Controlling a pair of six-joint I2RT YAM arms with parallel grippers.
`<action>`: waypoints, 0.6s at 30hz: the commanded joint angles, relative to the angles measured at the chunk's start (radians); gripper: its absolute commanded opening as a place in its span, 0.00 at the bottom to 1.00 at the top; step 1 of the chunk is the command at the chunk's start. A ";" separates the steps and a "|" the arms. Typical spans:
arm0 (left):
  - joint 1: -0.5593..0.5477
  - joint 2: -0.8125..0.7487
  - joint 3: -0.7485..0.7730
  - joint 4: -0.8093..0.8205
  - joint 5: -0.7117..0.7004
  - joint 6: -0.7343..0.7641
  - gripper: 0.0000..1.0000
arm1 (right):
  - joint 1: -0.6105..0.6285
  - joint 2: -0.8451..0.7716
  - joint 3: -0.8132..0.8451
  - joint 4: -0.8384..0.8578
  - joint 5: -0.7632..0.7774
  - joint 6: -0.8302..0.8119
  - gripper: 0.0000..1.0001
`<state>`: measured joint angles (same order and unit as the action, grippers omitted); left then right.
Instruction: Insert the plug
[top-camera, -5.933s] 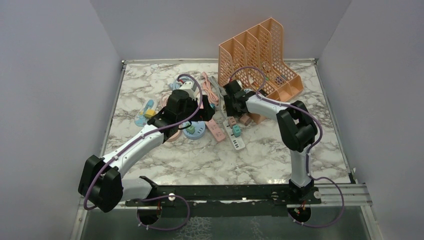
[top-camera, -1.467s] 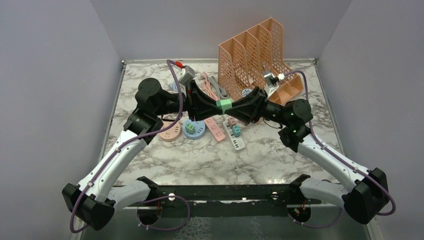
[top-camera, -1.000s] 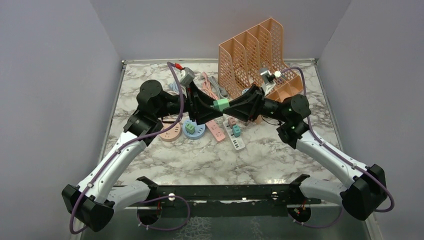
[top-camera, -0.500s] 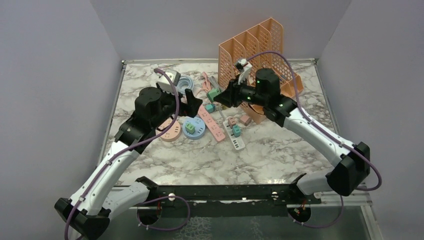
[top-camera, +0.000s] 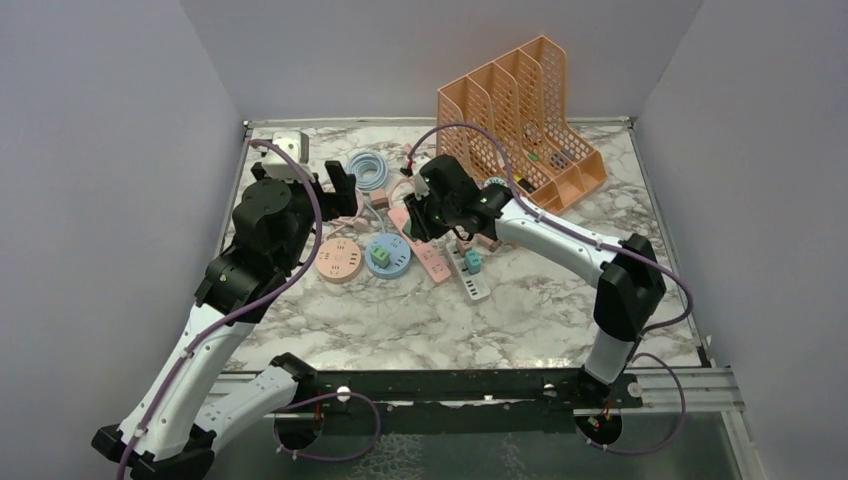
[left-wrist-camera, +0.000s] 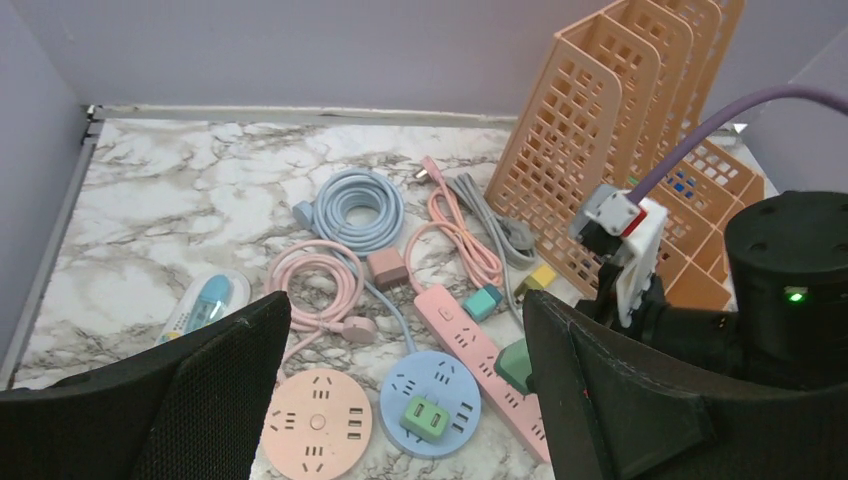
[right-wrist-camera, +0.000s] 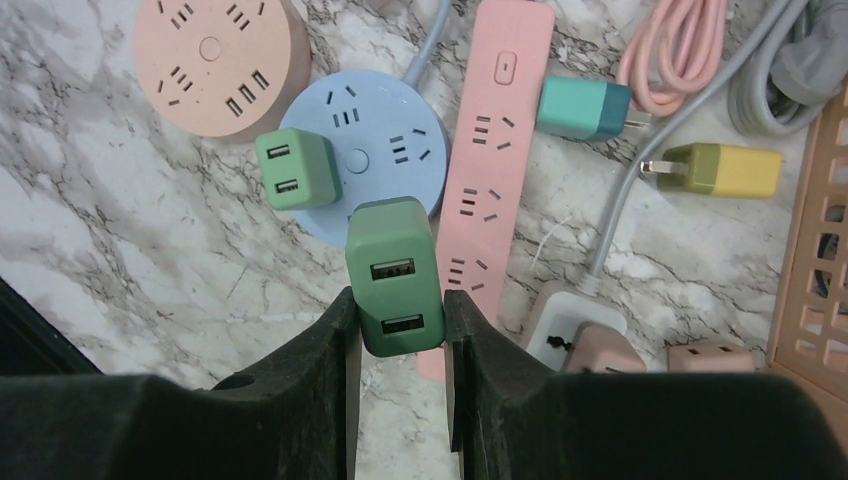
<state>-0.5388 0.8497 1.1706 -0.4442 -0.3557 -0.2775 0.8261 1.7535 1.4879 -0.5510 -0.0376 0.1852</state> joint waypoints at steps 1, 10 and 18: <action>-0.003 0.001 0.063 -0.059 -0.084 0.029 0.88 | 0.047 0.073 0.098 -0.056 0.086 -0.011 0.01; -0.003 -0.001 0.070 -0.097 -0.089 0.050 0.88 | 0.094 0.271 0.277 -0.118 0.191 -0.015 0.01; -0.003 0.001 0.061 -0.105 -0.077 0.037 0.88 | 0.094 0.372 0.365 -0.164 0.193 -0.049 0.01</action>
<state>-0.5388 0.8528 1.2213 -0.5430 -0.4145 -0.2474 0.9169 2.0926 1.8038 -0.6834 0.1173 0.1665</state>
